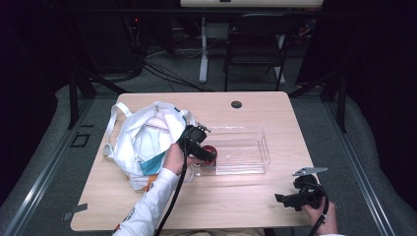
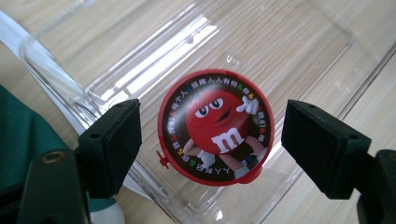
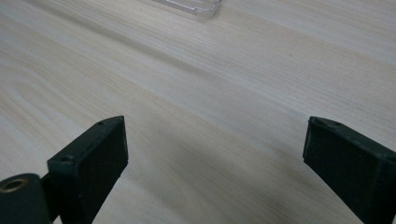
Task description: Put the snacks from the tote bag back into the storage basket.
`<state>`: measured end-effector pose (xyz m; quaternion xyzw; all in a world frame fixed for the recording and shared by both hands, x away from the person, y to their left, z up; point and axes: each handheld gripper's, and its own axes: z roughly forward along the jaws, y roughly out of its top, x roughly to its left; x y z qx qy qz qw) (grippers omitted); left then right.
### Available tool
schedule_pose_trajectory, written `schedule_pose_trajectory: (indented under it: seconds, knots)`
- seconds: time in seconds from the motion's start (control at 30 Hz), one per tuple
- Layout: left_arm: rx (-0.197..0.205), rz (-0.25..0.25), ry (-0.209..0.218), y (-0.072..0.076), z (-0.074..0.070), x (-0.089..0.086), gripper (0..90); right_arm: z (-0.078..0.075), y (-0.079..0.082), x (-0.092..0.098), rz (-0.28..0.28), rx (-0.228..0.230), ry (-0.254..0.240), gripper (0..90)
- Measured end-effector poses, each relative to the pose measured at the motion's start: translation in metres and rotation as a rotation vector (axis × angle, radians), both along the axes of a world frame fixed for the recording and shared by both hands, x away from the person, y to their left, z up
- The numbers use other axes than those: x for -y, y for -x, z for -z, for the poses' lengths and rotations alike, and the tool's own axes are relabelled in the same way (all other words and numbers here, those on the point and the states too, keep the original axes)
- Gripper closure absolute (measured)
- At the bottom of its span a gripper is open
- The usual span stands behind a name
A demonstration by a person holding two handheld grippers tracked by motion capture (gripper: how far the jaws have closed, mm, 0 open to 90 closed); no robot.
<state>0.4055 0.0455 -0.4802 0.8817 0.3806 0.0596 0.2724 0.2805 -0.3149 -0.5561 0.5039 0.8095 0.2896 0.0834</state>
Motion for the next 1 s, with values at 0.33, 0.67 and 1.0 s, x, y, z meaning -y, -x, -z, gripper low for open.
schedule_pose_trajectory:
  seconds: [0.33, 0.67, 1.0]
  knots:
    - [0.037, 0.004, 0.026, 0.003, -0.026, -0.007, 14.9, -0.002, 0.006, 0.002, 0.004, 0.008, 0.001, 6.0]
    - [0.079, -0.01, 0.029, 0.004, -0.056, -0.024, 8.8, -0.002, 0.006, 0.0, 0.009, 0.011, 0.008, 6.1]
    - [0.132, -0.041, 0.022, 0.02, -0.08, -0.053, 2.6, -0.002, 0.005, 0.0, -0.004, 0.011, 0.007, 6.0]
